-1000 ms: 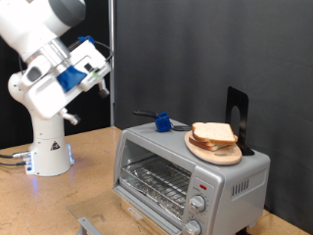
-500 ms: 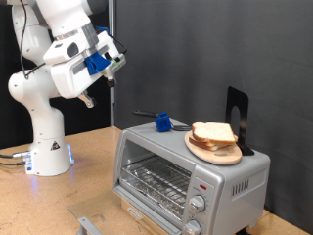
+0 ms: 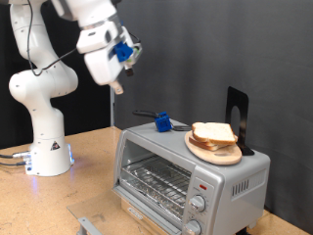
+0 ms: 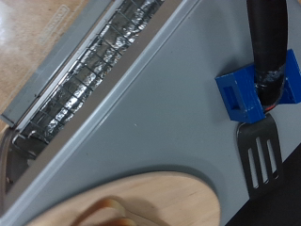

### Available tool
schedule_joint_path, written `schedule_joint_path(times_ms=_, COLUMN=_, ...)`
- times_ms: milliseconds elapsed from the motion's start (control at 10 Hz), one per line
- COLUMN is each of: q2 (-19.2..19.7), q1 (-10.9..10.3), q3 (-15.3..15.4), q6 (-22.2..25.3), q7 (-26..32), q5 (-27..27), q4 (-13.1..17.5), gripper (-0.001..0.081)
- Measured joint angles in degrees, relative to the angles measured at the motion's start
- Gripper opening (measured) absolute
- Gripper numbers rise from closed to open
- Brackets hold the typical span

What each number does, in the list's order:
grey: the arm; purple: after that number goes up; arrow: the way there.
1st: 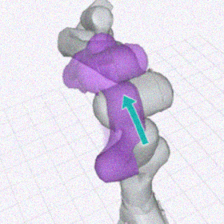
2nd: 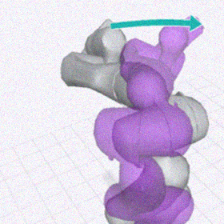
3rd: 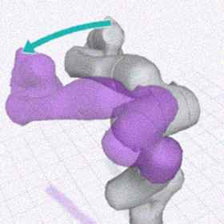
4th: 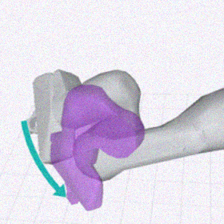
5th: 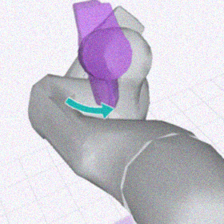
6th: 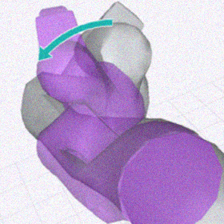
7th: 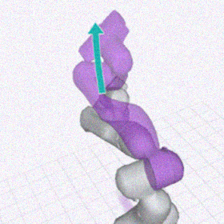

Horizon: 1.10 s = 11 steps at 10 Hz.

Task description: Make a piece of toast with the oven

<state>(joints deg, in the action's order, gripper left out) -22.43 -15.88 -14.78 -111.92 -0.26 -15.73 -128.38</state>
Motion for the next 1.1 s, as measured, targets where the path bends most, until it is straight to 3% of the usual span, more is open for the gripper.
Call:
schedule_joint_path(times_ms=300, q2=-1.11, q1=-0.96, q3=6.35, q6=1.81, q7=-0.05, q5=7.42, q4=1.66, gripper=0.0806)
schedule_joint_path(times_ms=500, q2=-1.17, q1=-1.0, q3=7.04, q6=3.33, q7=-0.08, q5=8.46, q4=2.29, gripper=0.0806)
schedule_joint_path(times_ms=800, q2=-2.12, q1=-1.73, q3=8.55, q6=-1.33, q7=4.62, q5=8.61, q4=0.13, gripper=0.0806)
schedule_joint_path(times_ms=1100, q2=-6.75, q1=-3.16, q3=11.46, q6=-4.17, q7=3.56, q5=7.09, q4=-3.9, gripper=0.0806)
